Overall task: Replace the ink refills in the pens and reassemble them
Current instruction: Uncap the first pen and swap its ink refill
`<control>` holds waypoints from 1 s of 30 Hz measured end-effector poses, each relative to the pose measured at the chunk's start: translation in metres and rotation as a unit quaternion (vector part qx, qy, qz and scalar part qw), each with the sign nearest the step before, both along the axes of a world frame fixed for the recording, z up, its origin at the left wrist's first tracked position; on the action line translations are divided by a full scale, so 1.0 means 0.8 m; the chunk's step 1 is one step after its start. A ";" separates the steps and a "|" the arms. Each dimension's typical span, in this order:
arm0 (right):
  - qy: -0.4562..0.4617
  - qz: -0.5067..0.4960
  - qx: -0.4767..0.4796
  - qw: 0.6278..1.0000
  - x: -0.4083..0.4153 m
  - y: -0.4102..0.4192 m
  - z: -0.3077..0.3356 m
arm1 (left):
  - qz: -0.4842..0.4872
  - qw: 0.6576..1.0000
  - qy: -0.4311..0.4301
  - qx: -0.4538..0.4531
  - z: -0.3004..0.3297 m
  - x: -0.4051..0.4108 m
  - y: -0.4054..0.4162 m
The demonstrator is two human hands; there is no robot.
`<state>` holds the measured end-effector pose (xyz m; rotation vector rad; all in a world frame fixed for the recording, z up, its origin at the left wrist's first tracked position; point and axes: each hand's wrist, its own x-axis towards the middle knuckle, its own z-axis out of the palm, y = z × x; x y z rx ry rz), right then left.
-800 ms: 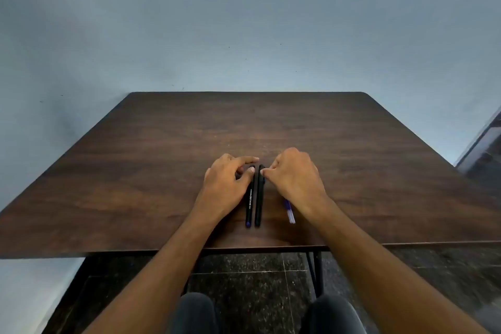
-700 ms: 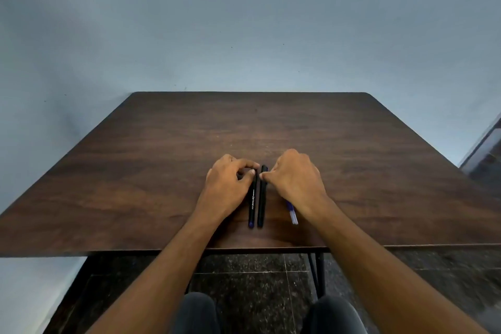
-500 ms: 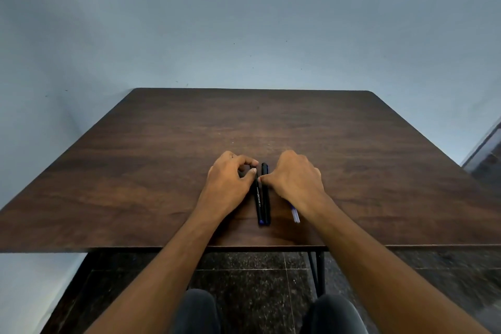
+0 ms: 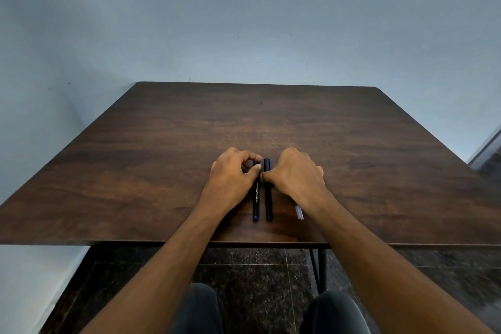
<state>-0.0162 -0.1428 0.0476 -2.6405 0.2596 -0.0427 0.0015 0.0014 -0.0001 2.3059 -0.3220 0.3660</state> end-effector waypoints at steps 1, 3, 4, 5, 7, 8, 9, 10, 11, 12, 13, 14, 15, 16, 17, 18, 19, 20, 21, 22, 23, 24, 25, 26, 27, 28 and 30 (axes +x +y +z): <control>0.002 0.001 0.002 1.000 0.000 0.000 0.000 | 0.000 1.000 -0.002 0.000 0.000 0.000 0.000; 0.004 0.003 0.009 1.000 0.000 0.000 0.001 | -0.001 1.000 -0.005 -0.002 0.000 0.000 0.001; 0.004 0.003 0.011 1.000 -0.001 -0.001 0.001 | 0.000 1.000 -0.006 -0.003 -0.001 0.000 0.001; 0.001 0.003 0.011 1.000 -0.001 -0.001 0.001 | 0.000 1.000 -0.006 -0.003 -0.002 0.001 0.001; -0.015 0.003 0.013 1.000 -0.002 -0.004 0.002 | -0.001 1.000 -0.008 -0.007 -0.003 0.001 0.001; -0.023 0.004 0.020 1.000 -0.002 -0.005 0.003 | -0.004 1.000 -0.012 -0.013 -0.003 0.001 0.002; -0.028 0.007 0.034 0.999 -0.002 -0.008 0.006 | -0.007 1.000 -0.016 -0.019 -0.003 0.001 0.002; -0.029 0.014 0.053 0.998 -0.001 -0.010 0.009 | -0.012 0.999 -0.019 -0.026 -0.003 0.001 0.003; -0.025 0.025 0.071 0.997 -0.002 -0.011 0.013 | -0.017 0.999 -0.018 -0.034 -0.002 0.000 0.003; -0.020 0.039 0.079 0.996 -0.003 -0.012 0.018 | -0.022 0.999 -0.016 -0.044 0.000 0.000 0.003; -0.015 0.054 0.077 0.995 -0.005 -0.012 0.022 | -0.023 0.998 -0.010 -0.058 0.002 -0.001 0.002; -0.010 0.069 0.069 0.995 -0.006 -0.011 0.025 | -0.024 0.996 -0.001 -0.081 0.005 -0.003 0.002; -0.003 0.084 0.061 0.995 -0.008 -0.010 0.028 | -0.026 0.993 0.012 -0.112 0.008 -0.004 0.002; 0.002 0.100 0.059 0.993 -0.011 -0.008 0.030 | -0.032 0.988 0.029 -0.148 0.010 -0.006 0.002; 0.006 0.116 0.060 0.991 -0.014 -0.007 0.032 | -0.039 0.982 0.045 -0.178 0.013 -0.009 0.002; 0.006 0.131 0.058 0.990 -0.016 -0.006 0.034 | -0.047 0.977 0.058 -0.199 0.016 -0.011 0.003; 0.003 0.142 0.047 0.989 -0.017 -0.004 0.035 | -0.056 0.973 0.064 -0.212 0.018 -0.014 0.003; -0.004 0.149 0.029 0.988 -0.019 -0.003 0.037 | -0.063 0.972 0.067 -0.218 0.020 -0.016 0.003; -0.012 0.151 0.009 0.988 -0.020 -0.002 0.039 | -0.069 0.971 0.067 -0.218 0.020 -0.016 0.003; -0.025 0.151 -0.007 0.988 -0.020 -0.001 0.041 | -0.074 0.970 0.066 -0.221 0.021 -0.017 0.003; -0.040 0.149 -0.018 0.988 -0.021 -0.001 0.042 | -0.078 0.967 0.066 -0.233 0.020 -0.016 0.003; -0.056 0.147 -0.020 0.987 -0.022 0.000 0.042 | -0.081 0.961 0.066 -0.255 0.020 -0.015 0.004; -0.070 0.142 -0.010 0.987 -0.022 -0.001 0.041 | -0.085 0.954 0.069 -0.278 0.020 -0.015 0.005; -0.080 0.136 0.010 0.987 -0.021 -0.002 0.040 | -0.088 0.949 0.074 -0.294 0.020 -0.014 0.006; -0.083 0.132 0.036 0.987 -0.021 -0.003 0.039 | -0.091 0.946 0.079 -0.302 0.020 -0.014 0.007; -0.079 0.133 0.054 0.986 -0.021 -0.005 0.038 | -0.093 0.945 0.084 -0.302 0.020 -0.014 0.007; -0.066 0.154 0.066 0.984 -0.018 -0.008 0.035 | -0.100 0.947 0.083 -0.293 0.021 -0.015 0.007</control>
